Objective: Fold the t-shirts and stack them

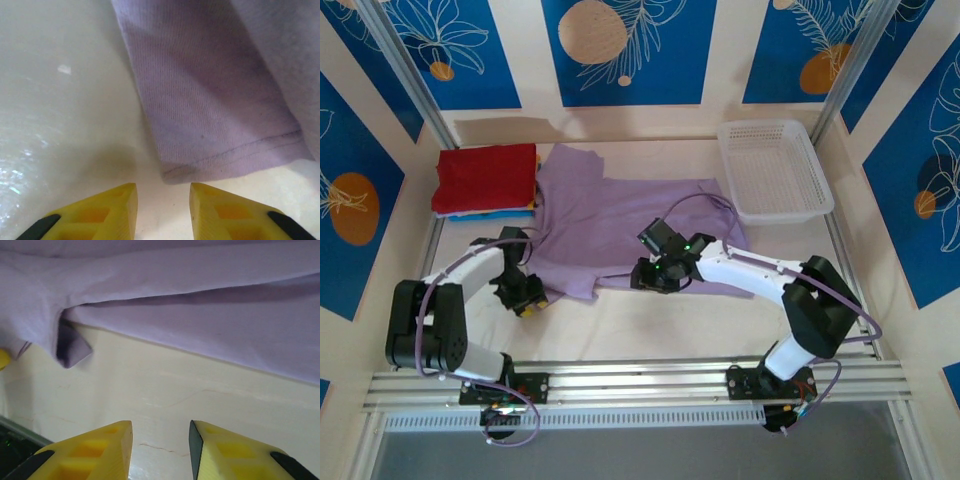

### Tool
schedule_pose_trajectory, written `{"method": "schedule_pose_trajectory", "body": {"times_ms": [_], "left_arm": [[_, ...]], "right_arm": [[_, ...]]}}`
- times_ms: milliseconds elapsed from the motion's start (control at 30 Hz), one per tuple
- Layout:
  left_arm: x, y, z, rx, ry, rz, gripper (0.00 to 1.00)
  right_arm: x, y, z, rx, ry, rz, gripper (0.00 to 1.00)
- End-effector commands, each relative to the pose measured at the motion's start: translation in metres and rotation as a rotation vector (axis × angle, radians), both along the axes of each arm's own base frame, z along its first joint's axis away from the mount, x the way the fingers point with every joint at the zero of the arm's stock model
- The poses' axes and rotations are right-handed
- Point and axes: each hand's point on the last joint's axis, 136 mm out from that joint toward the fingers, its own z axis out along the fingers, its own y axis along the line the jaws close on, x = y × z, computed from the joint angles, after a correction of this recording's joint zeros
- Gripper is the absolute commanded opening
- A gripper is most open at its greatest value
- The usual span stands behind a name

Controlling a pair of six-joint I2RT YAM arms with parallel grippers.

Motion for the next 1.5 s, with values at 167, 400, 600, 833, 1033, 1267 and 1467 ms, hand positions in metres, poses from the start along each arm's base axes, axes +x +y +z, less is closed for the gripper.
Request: {"method": "schedule_pose_trajectory", "body": {"times_ms": [167, 400, 600, 833, 1033, 1267, 1467], "left_arm": [[0.007, -0.017, -0.011, -0.06, -0.02, 0.012, 0.23], [0.009, -0.02, -0.014, -0.06, -0.03, -0.003, 0.1], [0.009, -0.017, -0.007, -0.046, -0.051, -0.013, 0.0], [0.013, -0.015, 0.004, -0.033, -0.072, -0.027, 0.0], [0.015, -0.011, 0.014, -0.01, -0.077, -0.041, 0.0], [0.014, -0.009, 0.019, 0.003, -0.075, -0.055, 0.0], [0.015, -0.008, 0.02, 0.009, -0.076, -0.061, 0.0]], "right_arm": [[-0.013, 0.067, 0.008, 0.159, -0.071, 0.255, 0.42], [-0.024, 0.096, 0.001, 0.195, -0.111, 0.373, 0.44], [-0.023, 0.109, -0.013, 0.201, -0.135, 0.459, 0.45], [-0.023, 0.125, -0.029, 0.208, -0.146, 0.556, 0.45], [-0.016, 0.128, -0.038, 0.167, -0.164, 0.576, 0.45], [-0.01, 0.124, -0.048, 0.081, -0.18, 0.603, 0.44], [-0.006, 0.122, -0.056, 0.03, -0.187, 0.619, 0.45]]}}
